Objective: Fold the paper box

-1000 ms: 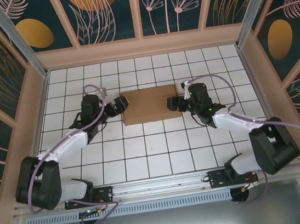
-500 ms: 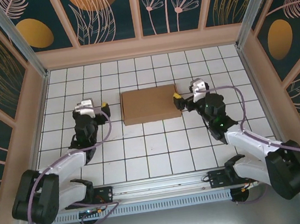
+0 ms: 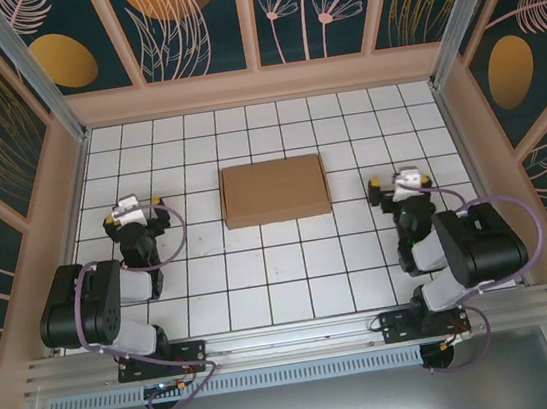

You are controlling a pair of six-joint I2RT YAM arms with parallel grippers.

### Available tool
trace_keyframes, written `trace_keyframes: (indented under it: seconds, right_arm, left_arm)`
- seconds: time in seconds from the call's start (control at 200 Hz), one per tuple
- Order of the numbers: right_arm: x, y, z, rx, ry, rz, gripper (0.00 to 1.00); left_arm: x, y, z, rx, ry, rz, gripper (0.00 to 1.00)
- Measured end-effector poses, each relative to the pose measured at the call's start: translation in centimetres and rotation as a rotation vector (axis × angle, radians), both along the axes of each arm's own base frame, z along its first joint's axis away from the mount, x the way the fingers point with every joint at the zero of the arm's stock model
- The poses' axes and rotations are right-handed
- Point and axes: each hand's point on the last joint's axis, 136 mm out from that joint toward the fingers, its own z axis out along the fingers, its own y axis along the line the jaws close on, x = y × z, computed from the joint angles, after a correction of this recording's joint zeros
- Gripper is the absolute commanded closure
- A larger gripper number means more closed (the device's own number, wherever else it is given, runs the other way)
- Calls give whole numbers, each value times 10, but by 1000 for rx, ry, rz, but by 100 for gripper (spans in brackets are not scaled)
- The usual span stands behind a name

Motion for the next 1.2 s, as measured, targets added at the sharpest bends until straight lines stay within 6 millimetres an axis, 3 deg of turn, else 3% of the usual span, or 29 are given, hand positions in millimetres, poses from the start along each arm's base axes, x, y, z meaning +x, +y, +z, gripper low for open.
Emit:
trace_keyframes:
  seconds: [0.095,0.285,0.611,1.201]
  right_arm:
    - [3,-22,0,82,-9,0,1]
    - [30,3,20,117,-45,130,1]
    - [29,13,11,128,-7,157,1]
    - [29,13,11,129,-7,157,1]
  left_arm:
    - [4,-9,0,-14,-4,-64,1]
    - [12,-19,13,-23,-49,-122,1]
    - [13,-23,13,-27,-50,-141,1]
    - [13,-23,14,-27,-53,-141,1]
